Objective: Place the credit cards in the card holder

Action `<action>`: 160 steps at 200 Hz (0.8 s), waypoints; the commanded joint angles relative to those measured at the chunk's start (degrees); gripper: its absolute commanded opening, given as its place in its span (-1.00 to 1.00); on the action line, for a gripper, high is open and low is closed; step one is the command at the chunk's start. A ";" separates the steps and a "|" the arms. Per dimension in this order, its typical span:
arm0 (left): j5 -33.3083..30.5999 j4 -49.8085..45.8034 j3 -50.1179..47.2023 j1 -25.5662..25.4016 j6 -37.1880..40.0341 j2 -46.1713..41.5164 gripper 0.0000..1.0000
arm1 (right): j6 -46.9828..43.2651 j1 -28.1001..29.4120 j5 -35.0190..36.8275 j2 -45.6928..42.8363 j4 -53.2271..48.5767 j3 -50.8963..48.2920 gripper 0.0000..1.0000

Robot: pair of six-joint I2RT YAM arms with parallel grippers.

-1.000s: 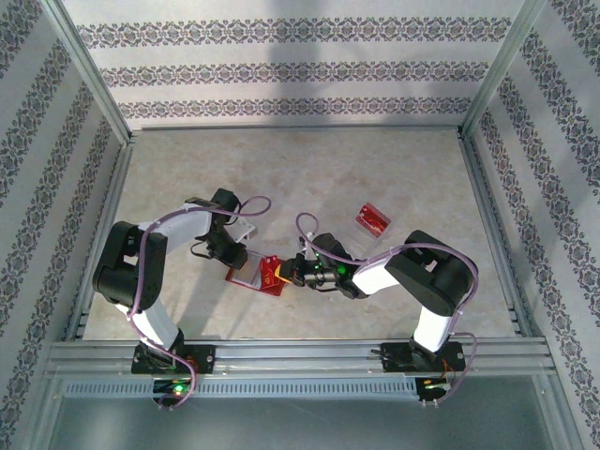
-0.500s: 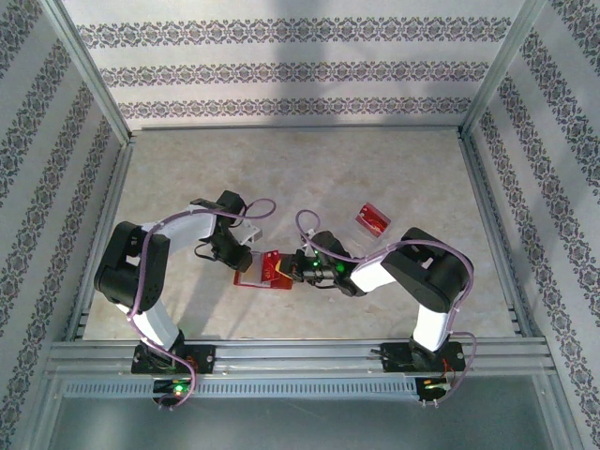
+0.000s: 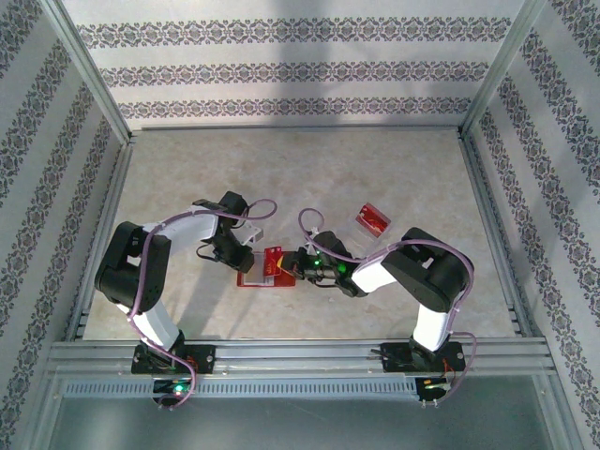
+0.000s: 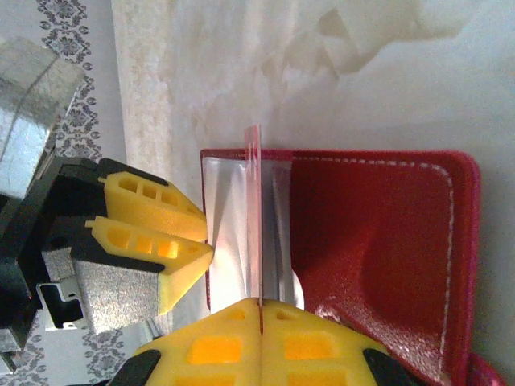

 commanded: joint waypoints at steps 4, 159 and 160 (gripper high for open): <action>-3.08 -0.85 0.98 -0.57 0.83 -1.29 -0.50 | 0.89 1.50 1.24 -1.63 1.23 -1.92 -1.00; -1.16 -0.08 -0.42 -0.87 0.30 -1.34 -0.50 | 1.77 2.87 3.70 0.99 3.57 -1.38 -1.00; -1.18 -0.08 -0.40 -0.84 0.26 -1.32 -0.50 | 1.82 2.92 3.70 0.98 3.58 -1.35 -1.00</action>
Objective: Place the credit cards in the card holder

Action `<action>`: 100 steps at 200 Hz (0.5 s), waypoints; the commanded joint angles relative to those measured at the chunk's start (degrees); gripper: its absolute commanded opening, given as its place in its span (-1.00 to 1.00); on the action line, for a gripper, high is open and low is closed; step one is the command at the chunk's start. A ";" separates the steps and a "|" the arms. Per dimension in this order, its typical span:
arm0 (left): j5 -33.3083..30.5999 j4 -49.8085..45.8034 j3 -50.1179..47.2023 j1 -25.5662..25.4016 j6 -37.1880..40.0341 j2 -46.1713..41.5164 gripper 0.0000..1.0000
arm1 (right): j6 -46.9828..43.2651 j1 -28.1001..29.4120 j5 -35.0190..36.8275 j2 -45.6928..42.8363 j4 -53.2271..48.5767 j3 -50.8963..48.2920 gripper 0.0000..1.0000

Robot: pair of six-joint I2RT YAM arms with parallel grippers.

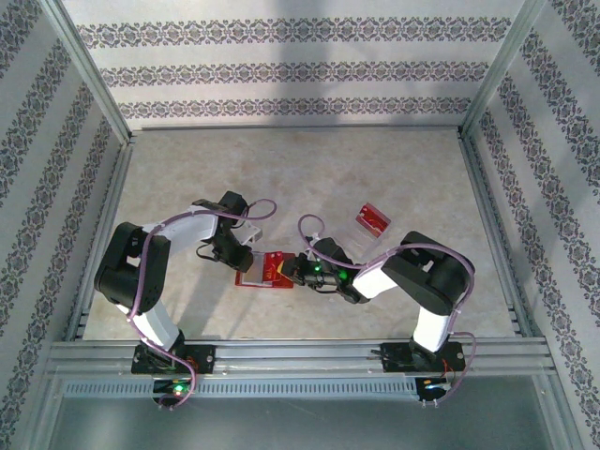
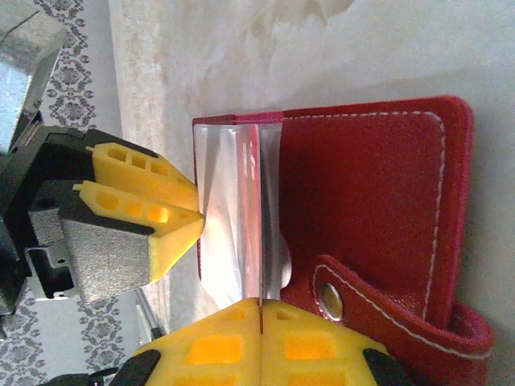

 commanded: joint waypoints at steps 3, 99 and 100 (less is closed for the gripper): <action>-0.32 -0.04 -0.42 -0.84 0.32 -1.16 -0.50 | 0.33 0.98 1.47 1.62 1.39 0.89 -1.00; -0.54 0.15 -0.46 -0.83 0.32 -0.99 -0.50 | 1.48 2.76 2.08 0.92 0.02 0.70 -1.00; -0.57 0.15 -0.43 -0.81 0.32 -0.94 -0.50 | 1.43 2.76 2.08 0.93 0.01 0.70 -1.00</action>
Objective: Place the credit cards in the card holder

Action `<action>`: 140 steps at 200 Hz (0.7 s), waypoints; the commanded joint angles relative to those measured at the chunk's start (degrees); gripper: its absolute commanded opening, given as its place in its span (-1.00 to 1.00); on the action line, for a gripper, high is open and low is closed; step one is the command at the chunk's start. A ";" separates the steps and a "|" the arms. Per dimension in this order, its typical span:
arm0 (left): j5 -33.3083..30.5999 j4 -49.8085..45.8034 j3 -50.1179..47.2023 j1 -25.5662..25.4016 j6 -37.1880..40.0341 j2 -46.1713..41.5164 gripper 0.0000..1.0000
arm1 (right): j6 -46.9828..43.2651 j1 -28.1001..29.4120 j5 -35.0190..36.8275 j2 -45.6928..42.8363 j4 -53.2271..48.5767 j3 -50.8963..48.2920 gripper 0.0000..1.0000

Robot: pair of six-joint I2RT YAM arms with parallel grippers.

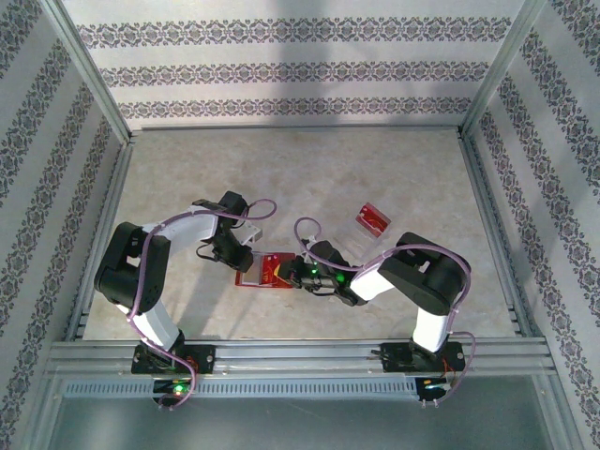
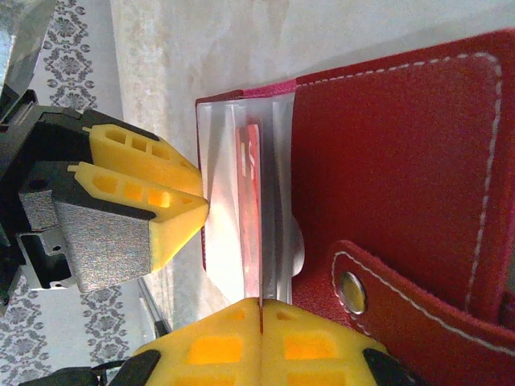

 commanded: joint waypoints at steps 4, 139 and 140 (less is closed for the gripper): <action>-0.51 0.14 -0.43 -0.80 0.28 -0.87 -0.50 | -0.07 0.80 1.34 0.22 -0.87 0.43 -1.00; -0.48 0.05 -0.47 -0.85 0.32 -1.25 -0.50 | 0.67 0.74 4.77 2.67 2.09 0.39 -1.00; -0.48 0.05 -0.46 -0.86 0.32 -1.25 -0.50 | 0.65 0.78 4.77 2.68 2.08 0.41 -1.00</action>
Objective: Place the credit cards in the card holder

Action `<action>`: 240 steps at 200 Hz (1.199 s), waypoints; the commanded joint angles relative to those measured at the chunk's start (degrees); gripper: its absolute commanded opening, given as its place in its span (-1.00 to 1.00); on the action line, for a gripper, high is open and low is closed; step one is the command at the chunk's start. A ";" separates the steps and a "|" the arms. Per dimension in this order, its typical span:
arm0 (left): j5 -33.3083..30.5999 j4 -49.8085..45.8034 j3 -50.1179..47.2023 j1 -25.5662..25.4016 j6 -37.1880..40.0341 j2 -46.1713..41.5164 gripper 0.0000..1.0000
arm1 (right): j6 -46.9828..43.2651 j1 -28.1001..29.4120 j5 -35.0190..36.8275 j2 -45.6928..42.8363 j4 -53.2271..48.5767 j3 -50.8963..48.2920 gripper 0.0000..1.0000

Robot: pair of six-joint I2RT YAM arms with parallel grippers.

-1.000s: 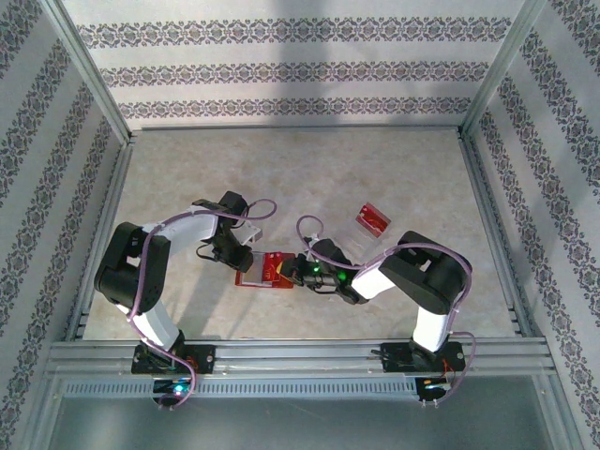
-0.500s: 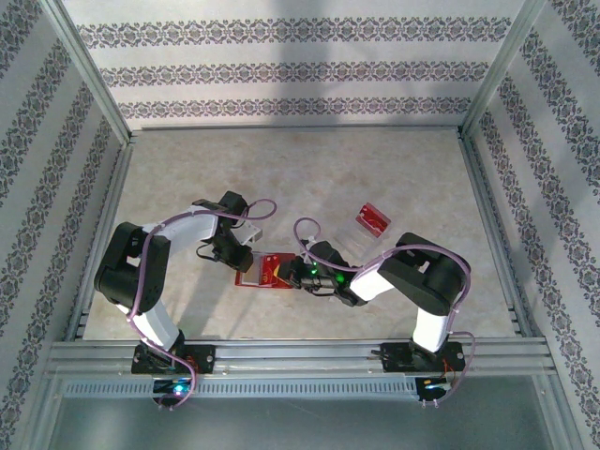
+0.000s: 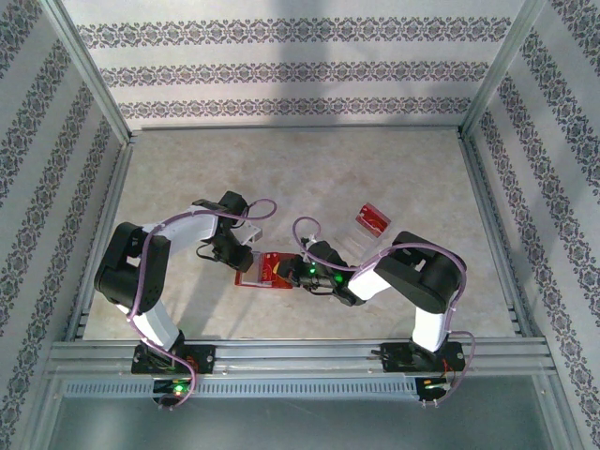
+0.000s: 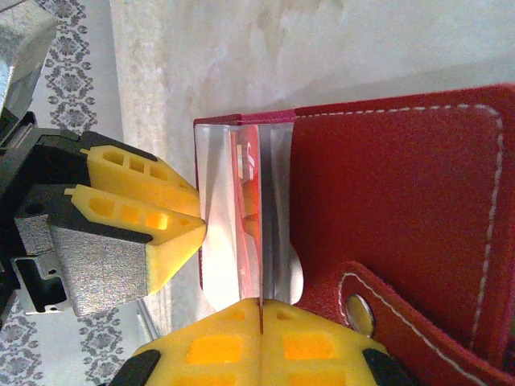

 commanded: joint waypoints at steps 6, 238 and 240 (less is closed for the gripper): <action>-0.48 -0.09 -0.46 -0.85 0.32 -1.26 -0.50 | 0.54 0.64 2.00 1.27 0.74 -0.25 -1.00; 1.53 -0.69 -0.10 -0.56 -1.48 -3.22 -0.50 | -3.22 0.40 -4.87 2.12 -16.33 9.10 -0.65; 1.62 -0.68 -0.03 -0.48 -1.49 -3.26 -0.50 | -3.23 0.40 -4.94 2.21 -16.44 9.26 -0.66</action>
